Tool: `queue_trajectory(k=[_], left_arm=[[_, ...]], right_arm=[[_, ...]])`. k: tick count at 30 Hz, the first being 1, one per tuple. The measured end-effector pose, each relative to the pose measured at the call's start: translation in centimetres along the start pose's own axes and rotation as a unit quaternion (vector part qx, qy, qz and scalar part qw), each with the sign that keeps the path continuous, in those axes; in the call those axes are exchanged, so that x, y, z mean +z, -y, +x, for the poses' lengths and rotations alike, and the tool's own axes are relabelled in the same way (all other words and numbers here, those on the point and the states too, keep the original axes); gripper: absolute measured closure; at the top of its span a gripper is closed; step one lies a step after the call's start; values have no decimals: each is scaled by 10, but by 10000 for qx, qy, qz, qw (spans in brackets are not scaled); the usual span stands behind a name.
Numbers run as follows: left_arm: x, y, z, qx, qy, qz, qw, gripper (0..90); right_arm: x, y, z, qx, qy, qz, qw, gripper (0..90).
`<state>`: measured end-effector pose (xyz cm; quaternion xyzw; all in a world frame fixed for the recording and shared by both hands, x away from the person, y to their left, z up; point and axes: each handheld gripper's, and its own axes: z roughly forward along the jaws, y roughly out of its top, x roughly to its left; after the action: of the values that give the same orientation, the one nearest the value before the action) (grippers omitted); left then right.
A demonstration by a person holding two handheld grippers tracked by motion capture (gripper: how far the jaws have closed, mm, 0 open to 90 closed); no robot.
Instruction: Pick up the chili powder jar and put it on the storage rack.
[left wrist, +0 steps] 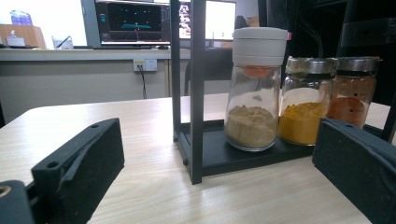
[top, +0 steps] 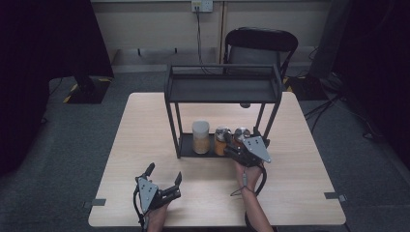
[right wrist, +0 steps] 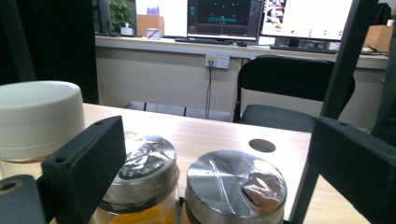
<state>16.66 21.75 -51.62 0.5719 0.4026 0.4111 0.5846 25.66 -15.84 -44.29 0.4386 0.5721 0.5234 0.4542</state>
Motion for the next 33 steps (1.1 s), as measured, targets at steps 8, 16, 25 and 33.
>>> queue_trajectory(k=[8, 16, 25, 33], left_arm=[[0, 0, 0, 2, -1, 1, 10000, 16], [0, 0, 0, 9, 1, 0, 10000, 16], [0, 0, 0, 10, 0, 0, 10000, 16], [0, 0, 0, 10, 1, 2, 10000, 16]], right_arm=[[-1, -7, -6, 124, -281, 99, 9995, 25], [-4, -1, -10, -143, -476, -101, 9987, 0], [-10, 0, -15, 86, -510, -219, 9984, 0], [-18, -2, -15, 116, -436, -336, 9984, 0]])
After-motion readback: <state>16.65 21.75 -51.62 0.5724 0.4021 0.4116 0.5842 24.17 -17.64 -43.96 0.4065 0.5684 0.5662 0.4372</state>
